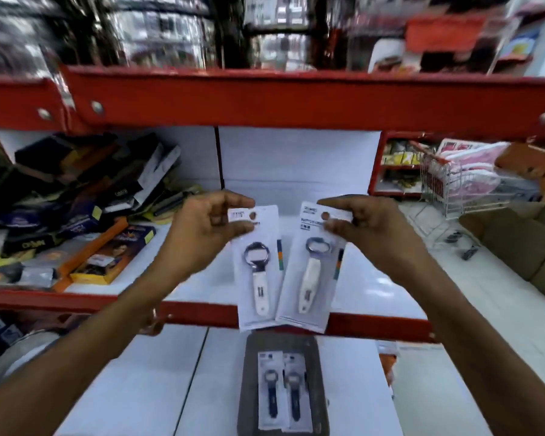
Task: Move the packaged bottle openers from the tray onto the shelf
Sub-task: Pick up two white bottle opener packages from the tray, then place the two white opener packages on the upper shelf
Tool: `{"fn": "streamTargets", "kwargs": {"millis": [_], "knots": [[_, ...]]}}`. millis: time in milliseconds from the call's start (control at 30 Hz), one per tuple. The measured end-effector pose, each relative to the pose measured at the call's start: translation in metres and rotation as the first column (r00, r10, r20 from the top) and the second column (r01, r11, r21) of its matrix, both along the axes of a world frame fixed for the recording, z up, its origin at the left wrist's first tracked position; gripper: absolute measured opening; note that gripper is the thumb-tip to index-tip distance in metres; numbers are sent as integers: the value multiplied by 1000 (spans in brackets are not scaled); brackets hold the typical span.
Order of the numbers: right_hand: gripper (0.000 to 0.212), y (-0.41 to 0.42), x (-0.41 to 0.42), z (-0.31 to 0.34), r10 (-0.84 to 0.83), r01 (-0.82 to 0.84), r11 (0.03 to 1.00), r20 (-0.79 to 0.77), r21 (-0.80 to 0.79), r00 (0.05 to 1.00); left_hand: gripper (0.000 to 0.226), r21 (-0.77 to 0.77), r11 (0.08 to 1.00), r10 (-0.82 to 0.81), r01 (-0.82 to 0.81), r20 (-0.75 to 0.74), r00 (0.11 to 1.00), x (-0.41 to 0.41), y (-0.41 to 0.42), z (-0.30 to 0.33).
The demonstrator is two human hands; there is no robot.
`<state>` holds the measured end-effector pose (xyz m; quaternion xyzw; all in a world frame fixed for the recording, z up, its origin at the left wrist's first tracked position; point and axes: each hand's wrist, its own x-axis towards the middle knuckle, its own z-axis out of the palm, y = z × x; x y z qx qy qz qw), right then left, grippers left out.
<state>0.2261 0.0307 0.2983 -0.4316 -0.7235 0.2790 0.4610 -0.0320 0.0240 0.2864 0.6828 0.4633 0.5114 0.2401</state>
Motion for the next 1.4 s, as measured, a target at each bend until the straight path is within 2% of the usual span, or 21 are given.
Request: {"fn": "streamTargets", "kwargs": {"millis": [67,200,300,367,467,567,633,800,1167,1300,1400], "knots": [[22,45,-5,-8,34,-33,997,18,-66,999,26,-95,995,-28,33,56,998,-6,46,-3],[21,109,-19,-45,77,-44,980,163,-194,984,18,-170,985,-3,-15,-107,994,-12,106,-37],[27,125,-25,-74,22,31,976,238,-217,971,29,-249,965,30,-80,-199,979,-11,118,-68],[34,119,-27,-87,-34,101,975,311,-200,950,38,-210,968,57,-134,-340,939,-10,115,-82],[29,103,-29,-101,-19,99,980,420,-170,907,46,-158,983,-1,-92,-507,862,-6,98,-85],[21,89,-32,-114,-9,75,991,504,-111,864,50,-261,965,-142,-26,-603,785,-4,83,-85],[21,85,-31,-123,-53,108,991,522,-75,851,48,-329,944,-210,-3,-612,763,-4,78,-87],[29,73,-34,-131,-72,111,994,605,-27,793,49,-324,946,-199,-13,-612,765,-3,70,-89],[37,57,-35,-126,-5,108,985,603,-134,798,51,-323,946,-200,-21,-635,746,-3,57,-89],[37,24,-30,-111,-110,118,993,515,17,850,38,-103,994,-30,-28,-516,856,-1,28,-91],[32,-17,-27,-101,-177,144,984,413,109,893,25,89,996,67,-30,-455,888,4,-10,-99]]}}
